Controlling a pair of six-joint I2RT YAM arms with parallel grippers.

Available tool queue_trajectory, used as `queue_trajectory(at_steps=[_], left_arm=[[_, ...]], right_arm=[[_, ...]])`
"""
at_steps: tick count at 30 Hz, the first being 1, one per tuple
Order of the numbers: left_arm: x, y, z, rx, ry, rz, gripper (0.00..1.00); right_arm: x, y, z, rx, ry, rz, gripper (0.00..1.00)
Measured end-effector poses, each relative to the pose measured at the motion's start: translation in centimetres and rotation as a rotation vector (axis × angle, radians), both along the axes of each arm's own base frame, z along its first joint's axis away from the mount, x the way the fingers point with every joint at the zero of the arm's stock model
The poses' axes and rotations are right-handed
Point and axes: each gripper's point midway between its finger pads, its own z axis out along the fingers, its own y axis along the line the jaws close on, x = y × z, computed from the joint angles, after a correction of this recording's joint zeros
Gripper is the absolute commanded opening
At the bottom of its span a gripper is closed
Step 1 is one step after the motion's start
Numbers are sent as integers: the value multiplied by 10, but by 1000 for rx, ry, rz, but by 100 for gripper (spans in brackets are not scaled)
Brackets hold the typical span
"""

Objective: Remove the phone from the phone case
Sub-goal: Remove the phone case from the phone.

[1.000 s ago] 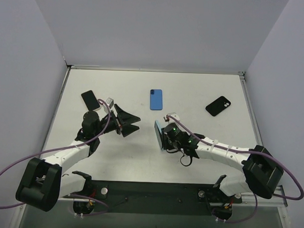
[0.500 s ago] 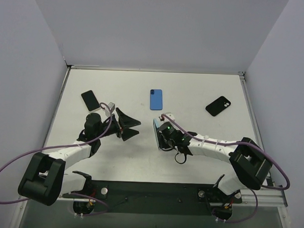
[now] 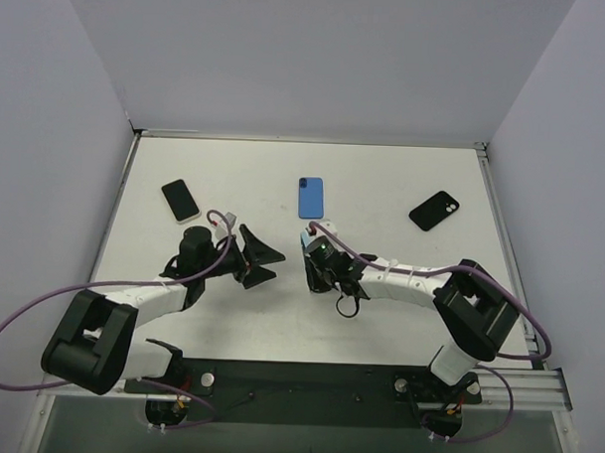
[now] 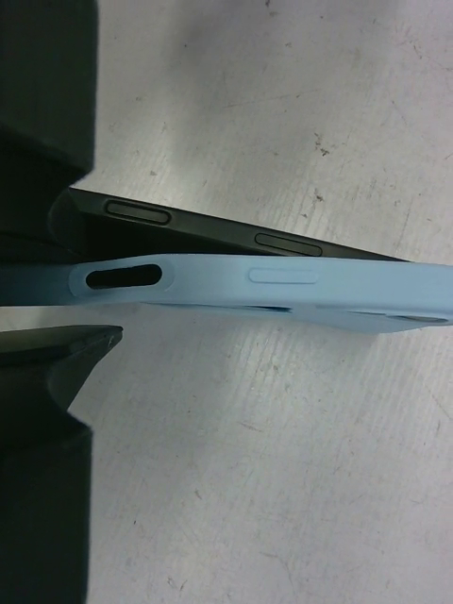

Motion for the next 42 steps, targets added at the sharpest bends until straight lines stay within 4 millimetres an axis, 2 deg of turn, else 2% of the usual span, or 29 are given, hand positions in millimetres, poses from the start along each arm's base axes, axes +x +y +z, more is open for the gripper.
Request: queue_trajectory(at_steps=[5, 9, 12, 13, 14, 18, 27, 35, 42], left_arm=[[-6, -5, -43, 112, 77, -19, 92], [-13, -10, -58, 162, 95, -38, 92], [-12, -13, -58, 175, 84, -36, 92], [-9, -13, -57, 177, 78, -32, 92], [-7, -13, -57, 179, 73, -27, 92], [-1, -14, -55, 196, 60, -18, 91], [10, -16, -54, 267, 52, 1, 90], [11, -14, -57, 287, 74, 13, 90], [42, -24, -44, 294, 84, 49, 90]], right_arm=[[3, 5, 0, -5, 7, 7, 22], [4, 7, 0, -6, 11, 14, 23], [5, 9, -1, -11, 25, 29, 20], [6, 10, -1, -15, 33, 36, 11], [6, 12, -2, -18, 42, 46, 7], [8, 19, -2, -27, 73, 78, 0], [13, 26, 4, 4, 96, 95, 0], [7, 17, 7, 12, 122, 98, 0], [-12, 2, 9, -41, 130, 146, 0]])
